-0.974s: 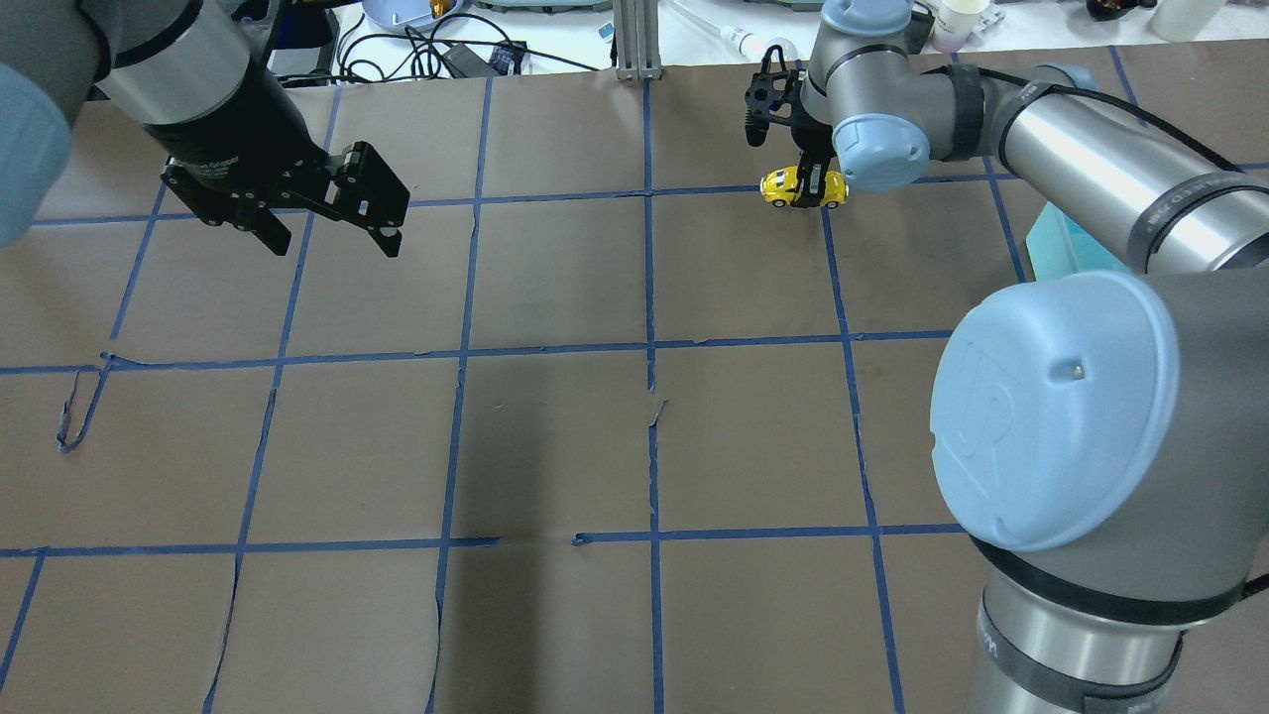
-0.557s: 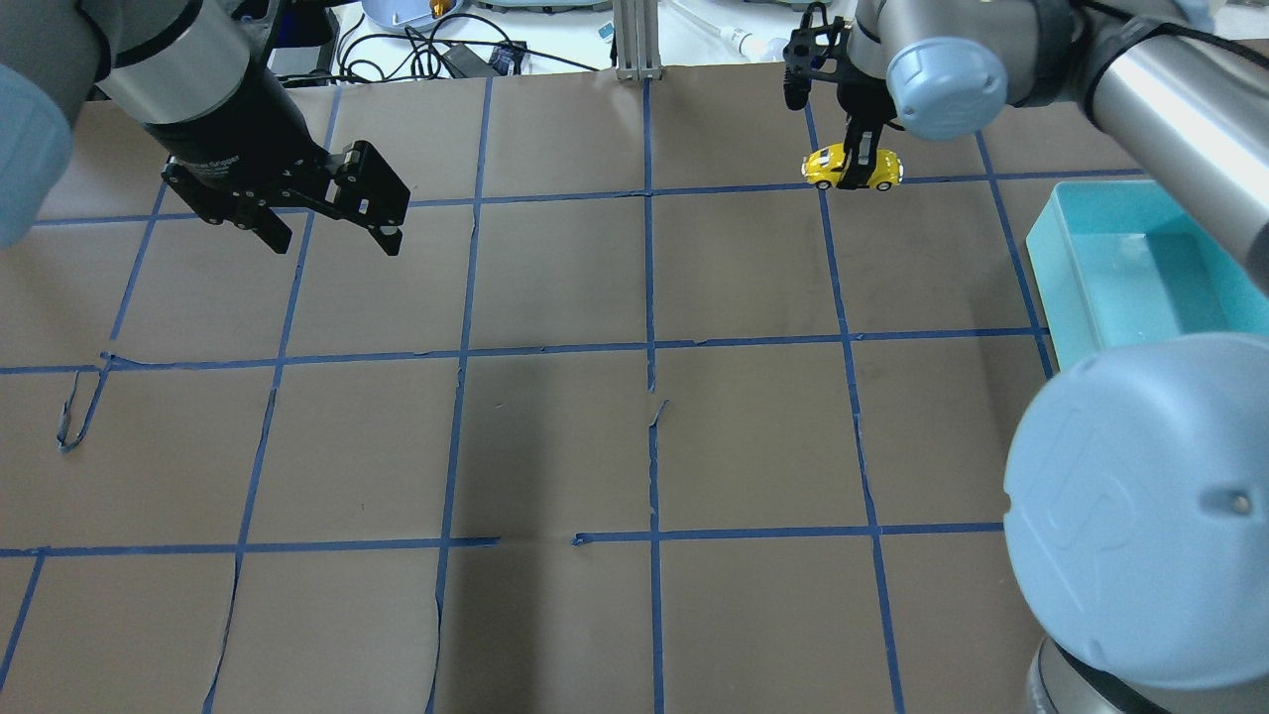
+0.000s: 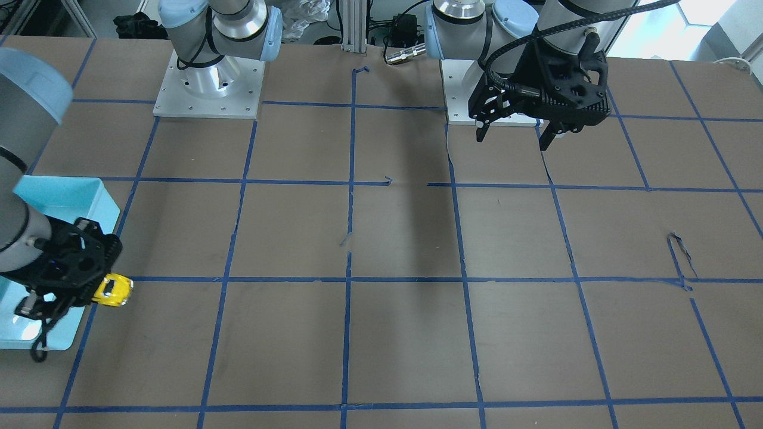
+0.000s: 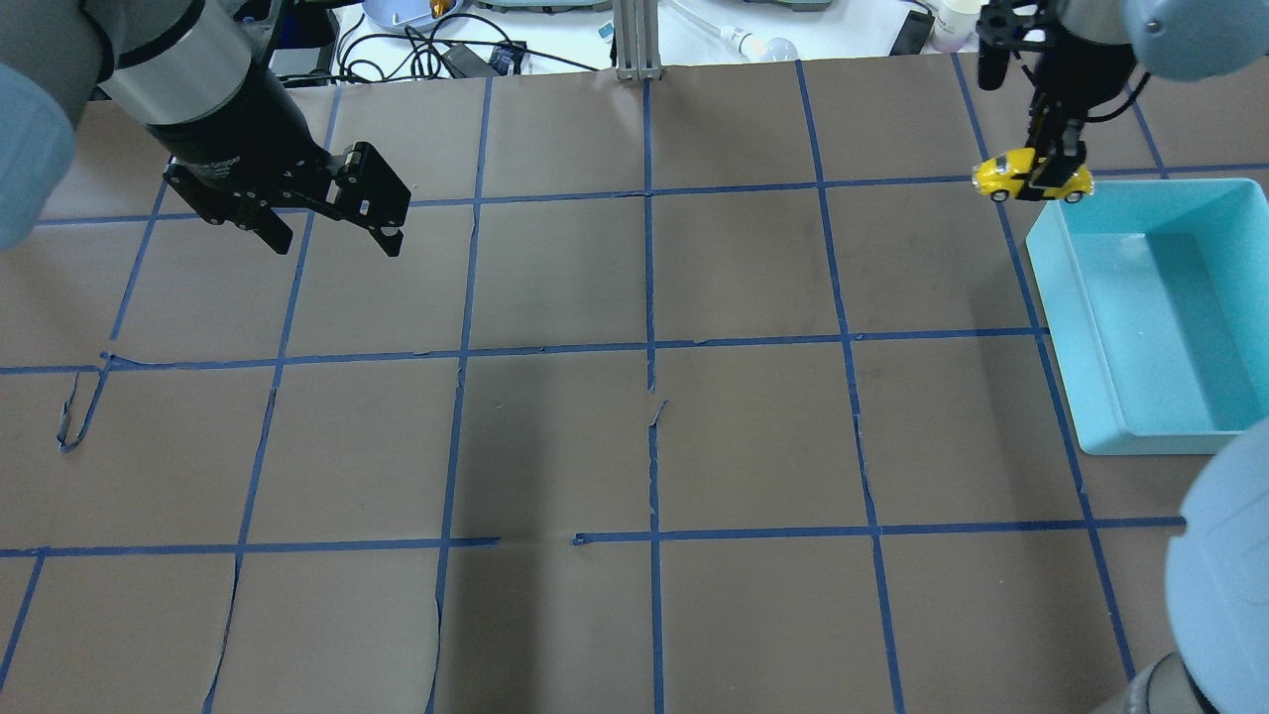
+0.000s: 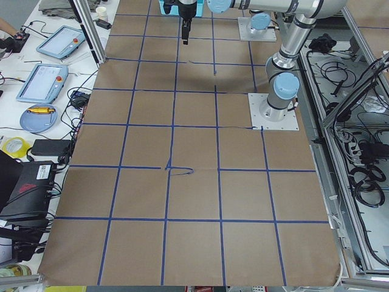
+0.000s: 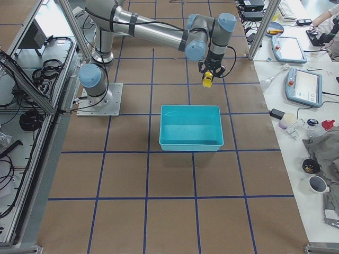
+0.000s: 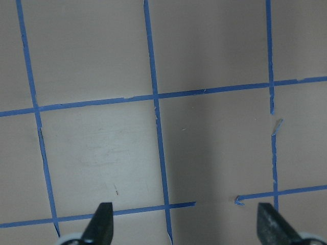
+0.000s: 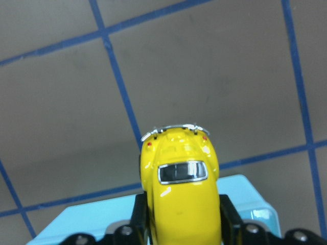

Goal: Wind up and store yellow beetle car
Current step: 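Carry the car with the right gripper over the light-blue bin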

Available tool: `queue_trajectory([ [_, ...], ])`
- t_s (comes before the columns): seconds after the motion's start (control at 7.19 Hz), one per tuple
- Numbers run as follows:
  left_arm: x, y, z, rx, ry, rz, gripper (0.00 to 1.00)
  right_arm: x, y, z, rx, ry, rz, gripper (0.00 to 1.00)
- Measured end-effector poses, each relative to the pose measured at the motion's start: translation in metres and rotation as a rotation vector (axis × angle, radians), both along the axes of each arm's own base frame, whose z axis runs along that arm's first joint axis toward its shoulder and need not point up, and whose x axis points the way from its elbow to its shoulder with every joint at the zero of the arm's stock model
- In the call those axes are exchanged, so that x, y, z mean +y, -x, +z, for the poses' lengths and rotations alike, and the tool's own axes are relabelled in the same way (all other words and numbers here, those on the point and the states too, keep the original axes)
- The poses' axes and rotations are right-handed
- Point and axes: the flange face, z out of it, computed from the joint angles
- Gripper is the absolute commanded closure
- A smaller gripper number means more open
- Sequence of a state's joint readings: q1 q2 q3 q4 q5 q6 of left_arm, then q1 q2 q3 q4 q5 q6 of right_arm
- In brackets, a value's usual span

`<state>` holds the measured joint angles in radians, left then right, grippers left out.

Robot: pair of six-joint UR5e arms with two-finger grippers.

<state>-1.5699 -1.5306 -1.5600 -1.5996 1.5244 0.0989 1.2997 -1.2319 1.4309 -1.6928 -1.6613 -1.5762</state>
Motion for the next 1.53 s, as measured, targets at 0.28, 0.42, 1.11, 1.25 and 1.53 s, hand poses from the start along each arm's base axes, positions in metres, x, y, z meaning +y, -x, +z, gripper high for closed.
queue_trajectory([
  [0.28, 0.0, 0.0, 0.0, 0.001, 0.001, -0.002, 0.0, 0.039, 0.09, -0.017, -0.027, -0.036, 0.035, 1.0],
  [0.42, 0.0, 0.0, 0.0, 0.001, 0.001, -0.002, 0.0, 0.05, 0.122, -0.026, -0.018, -0.033, 0.066, 1.0],
  [1.11, 0.0, 0.0, 0.0, 0.001, 0.002, -0.002, 0.0, 0.066, 0.163, -0.108, 0.022, -0.005, 0.132, 1.0],
  [1.25, 0.0, 0.0, 0.0, 0.001, 0.002, -0.001, 0.0, 0.066, 0.163, -0.121, 0.012, -0.013, 0.134, 1.0],
  [1.53, 0.0, 0.0, 0.0, 0.001, 0.002, -0.003, 0.0, 0.064, 0.165, -0.136, 0.001, -0.024, 0.134, 0.69],
])
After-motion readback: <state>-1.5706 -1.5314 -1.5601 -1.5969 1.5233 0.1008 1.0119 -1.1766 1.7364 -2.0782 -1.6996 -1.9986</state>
